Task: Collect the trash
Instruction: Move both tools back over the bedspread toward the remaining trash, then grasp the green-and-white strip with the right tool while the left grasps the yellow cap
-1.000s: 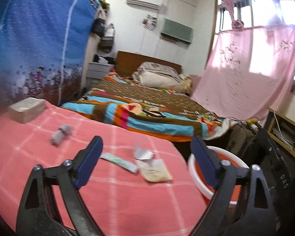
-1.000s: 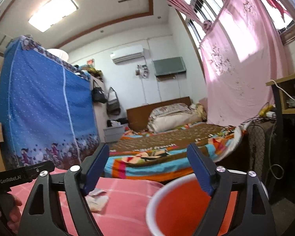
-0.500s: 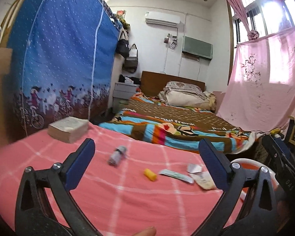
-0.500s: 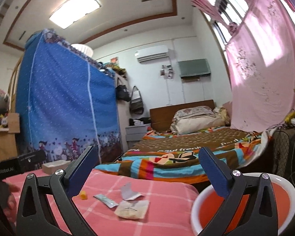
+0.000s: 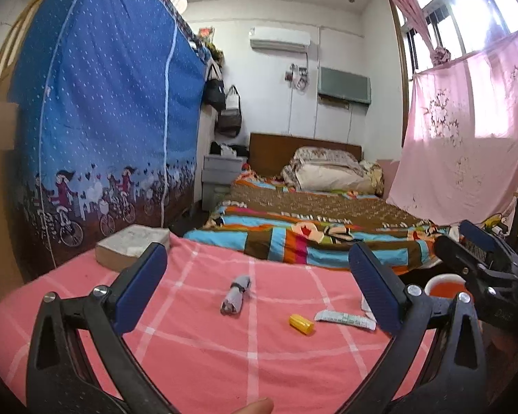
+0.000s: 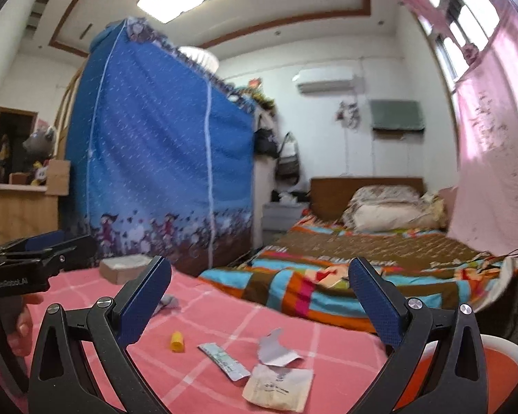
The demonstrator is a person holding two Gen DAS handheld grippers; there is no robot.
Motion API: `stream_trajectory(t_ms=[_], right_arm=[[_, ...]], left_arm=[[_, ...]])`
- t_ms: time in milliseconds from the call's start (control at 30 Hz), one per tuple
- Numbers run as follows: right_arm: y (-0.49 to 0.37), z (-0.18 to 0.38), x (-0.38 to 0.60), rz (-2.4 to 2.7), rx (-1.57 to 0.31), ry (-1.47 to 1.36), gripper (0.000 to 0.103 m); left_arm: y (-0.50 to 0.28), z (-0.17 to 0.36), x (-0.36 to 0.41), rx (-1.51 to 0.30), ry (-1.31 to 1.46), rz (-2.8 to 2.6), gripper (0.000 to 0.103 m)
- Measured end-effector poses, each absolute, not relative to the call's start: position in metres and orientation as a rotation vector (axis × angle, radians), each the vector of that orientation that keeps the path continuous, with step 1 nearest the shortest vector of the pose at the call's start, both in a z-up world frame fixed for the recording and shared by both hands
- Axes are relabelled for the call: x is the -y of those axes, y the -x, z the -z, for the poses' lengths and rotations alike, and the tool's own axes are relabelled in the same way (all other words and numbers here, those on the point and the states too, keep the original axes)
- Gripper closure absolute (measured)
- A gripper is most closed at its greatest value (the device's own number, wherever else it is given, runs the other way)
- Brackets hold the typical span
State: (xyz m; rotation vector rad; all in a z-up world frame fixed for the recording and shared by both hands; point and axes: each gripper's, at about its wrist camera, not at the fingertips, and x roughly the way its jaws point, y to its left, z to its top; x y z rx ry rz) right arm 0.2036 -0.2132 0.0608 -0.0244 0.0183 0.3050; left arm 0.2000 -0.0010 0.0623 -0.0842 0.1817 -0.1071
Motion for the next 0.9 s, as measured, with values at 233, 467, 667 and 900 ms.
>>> stream_trajectory(t_ms=[233, 467, 667, 900], right_arm=[[-0.234, -0.045, 0.216, -0.362, -0.198, 0.010, 0.023], [-0.253, -0.028, 0.205, -0.416, -0.381, 0.062, 0.048], [-0.266, -0.015, 0.195, -0.448, -0.500, 0.084, 0.065], [-0.276, -0.002, 0.187, -0.477, -0.610, 0.113, 0.068]], left_arm=[[-0.231, -0.046, 0.009, -0.359, 0.070, 0.159, 0.006], [-0.268, -0.023, 0.032, -0.598, 0.017, 0.254, 0.039], [-0.283, -0.010, 0.038, -0.718, 0.040, 0.313, 0.054], [-0.297, 0.000, 0.044, -0.806, 0.082, 0.326, 0.059]])
